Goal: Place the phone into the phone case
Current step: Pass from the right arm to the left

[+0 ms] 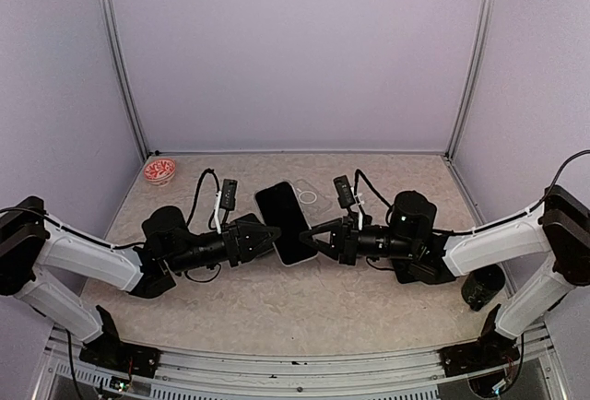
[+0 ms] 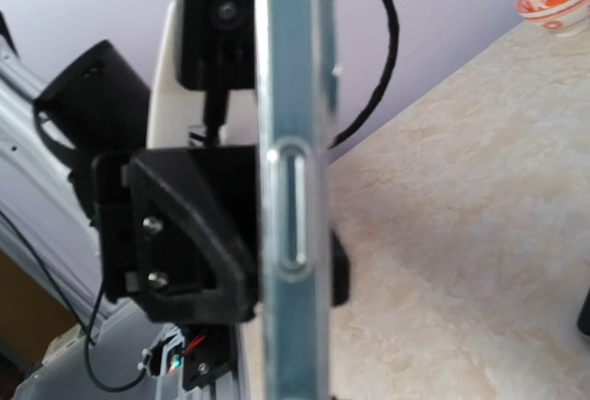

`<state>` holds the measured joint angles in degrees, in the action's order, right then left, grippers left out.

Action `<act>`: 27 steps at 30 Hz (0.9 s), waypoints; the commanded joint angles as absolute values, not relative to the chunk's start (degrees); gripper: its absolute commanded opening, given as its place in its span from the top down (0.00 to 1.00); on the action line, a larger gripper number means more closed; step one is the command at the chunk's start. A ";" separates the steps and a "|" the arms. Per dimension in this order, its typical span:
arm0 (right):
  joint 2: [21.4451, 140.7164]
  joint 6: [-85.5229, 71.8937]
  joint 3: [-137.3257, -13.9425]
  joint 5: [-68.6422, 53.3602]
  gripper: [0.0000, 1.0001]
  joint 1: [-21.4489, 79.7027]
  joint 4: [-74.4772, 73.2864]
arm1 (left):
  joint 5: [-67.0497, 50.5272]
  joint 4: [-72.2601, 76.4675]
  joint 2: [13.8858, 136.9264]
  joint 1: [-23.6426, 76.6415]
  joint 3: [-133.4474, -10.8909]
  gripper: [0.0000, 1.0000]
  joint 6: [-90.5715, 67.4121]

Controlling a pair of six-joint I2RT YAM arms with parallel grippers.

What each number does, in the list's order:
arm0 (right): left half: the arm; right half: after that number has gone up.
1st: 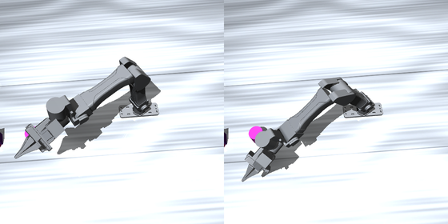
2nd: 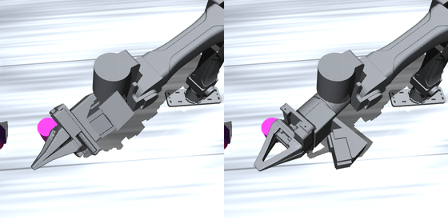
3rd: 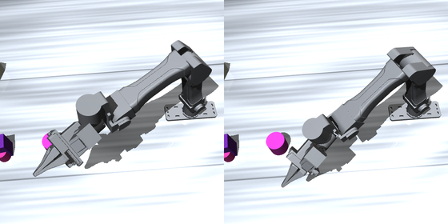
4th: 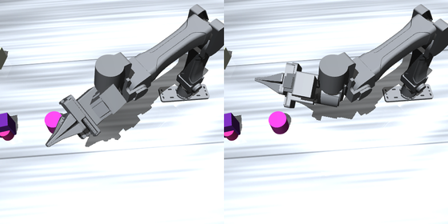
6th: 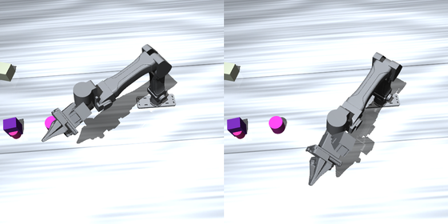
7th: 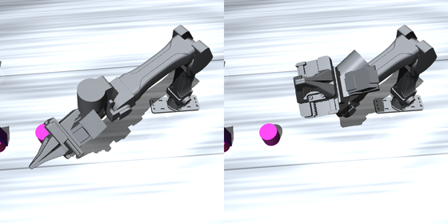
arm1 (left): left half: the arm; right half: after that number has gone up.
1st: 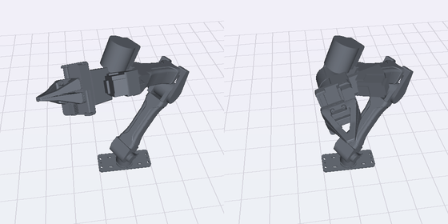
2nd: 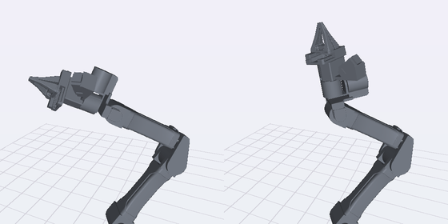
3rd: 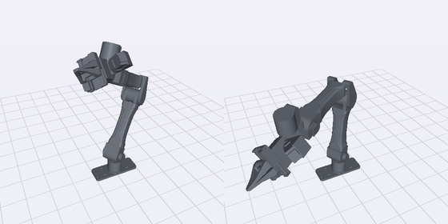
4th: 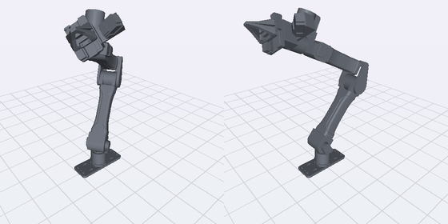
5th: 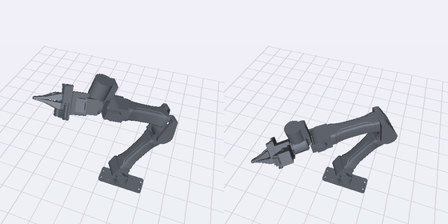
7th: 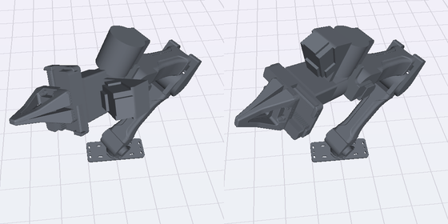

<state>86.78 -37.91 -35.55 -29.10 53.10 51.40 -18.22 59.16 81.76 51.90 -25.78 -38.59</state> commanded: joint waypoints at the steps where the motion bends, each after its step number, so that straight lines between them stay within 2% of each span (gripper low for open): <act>1: 85.77 -37.07 -35.29 -25.30 1.00 53.79 56.87 | -18.88 61.79 82.18 52.21 -27.00 0.82 -38.23; 5: 86.43 -36.76 -35.59 -25.29 1.00 53.79 56.16 | -18.82 61.79 82.26 52.12 -27.09 1.00 -38.32; 11: 86.97 -36.59 -35.84 -25.32 0.98 53.88 55.38 | -18.82 60.20 81.64 51.41 -27.59 1.00 -39.02; 20: 84.86 -32.53 -37.61 -23.54 0.45 53.82 45.70 | -16.65 41.38 75.28 47.06 -31.55 1.00 -37.69; 23: 84.07 -31.38 -37.46 -22.23 0.37 53.79 43.31 | -16.51 34.26 72.60 44.47 -33.39 1.00 -36.28; 27: 83.46 -30.46 -36.94 -21.09 0.34 53.79 41.34 | -18.30 25.98 69.38 38.79 -36.09 1.00 -35.78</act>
<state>85.41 -32.60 -36.21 -22.87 53.36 44.45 -18.37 34.28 73.28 43.68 -31.83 -37.80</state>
